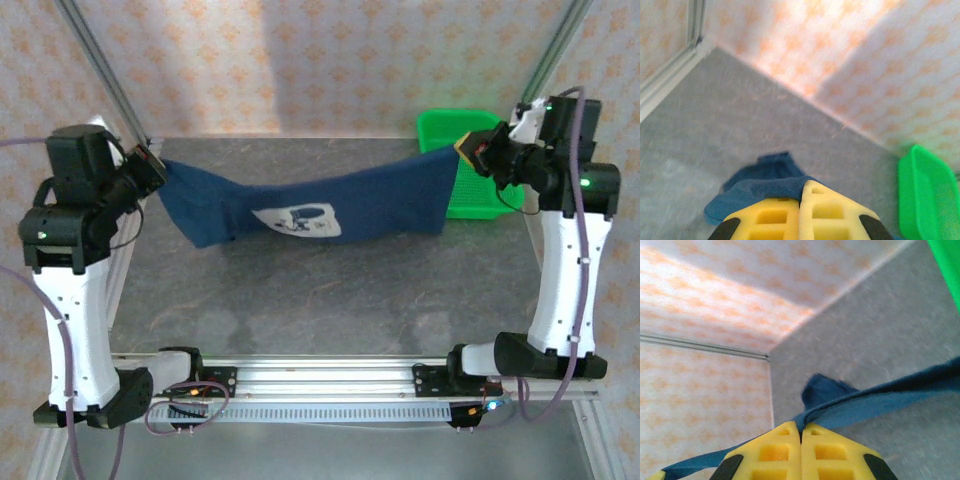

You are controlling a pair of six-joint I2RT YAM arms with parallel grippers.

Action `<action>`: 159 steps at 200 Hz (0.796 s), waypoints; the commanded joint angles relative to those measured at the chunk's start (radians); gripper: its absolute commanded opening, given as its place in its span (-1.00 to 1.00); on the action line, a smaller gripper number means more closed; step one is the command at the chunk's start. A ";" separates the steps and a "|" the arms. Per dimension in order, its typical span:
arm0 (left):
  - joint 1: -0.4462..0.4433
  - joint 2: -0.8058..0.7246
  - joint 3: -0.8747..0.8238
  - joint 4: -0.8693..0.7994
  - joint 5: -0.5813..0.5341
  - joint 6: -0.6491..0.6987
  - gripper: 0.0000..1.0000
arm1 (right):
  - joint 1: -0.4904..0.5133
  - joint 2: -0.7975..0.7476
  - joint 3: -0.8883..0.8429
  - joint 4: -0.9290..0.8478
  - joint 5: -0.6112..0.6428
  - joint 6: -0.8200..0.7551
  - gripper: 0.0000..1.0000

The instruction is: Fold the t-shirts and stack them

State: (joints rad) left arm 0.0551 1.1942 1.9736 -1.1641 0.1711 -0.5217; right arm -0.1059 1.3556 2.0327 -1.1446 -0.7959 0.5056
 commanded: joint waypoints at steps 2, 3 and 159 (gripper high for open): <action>0.015 0.026 0.166 -0.023 -0.044 0.030 -1.00 | -0.004 0.023 0.113 0.000 -0.042 0.050 -1.00; 0.016 0.029 0.172 -0.024 -0.045 0.031 -1.00 | -0.004 0.024 0.118 -0.002 -0.042 0.050 -1.00; 0.024 0.454 0.512 0.121 0.120 -0.007 -1.00 | -0.006 0.451 0.414 0.168 -0.110 0.116 -1.00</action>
State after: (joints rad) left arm 0.0616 1.5024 2.3295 -1.1324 0.2153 -0.4999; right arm -0.1059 1.6657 2.3222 -1.0660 -0.8780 0.6033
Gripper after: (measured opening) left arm 0.039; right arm 0.046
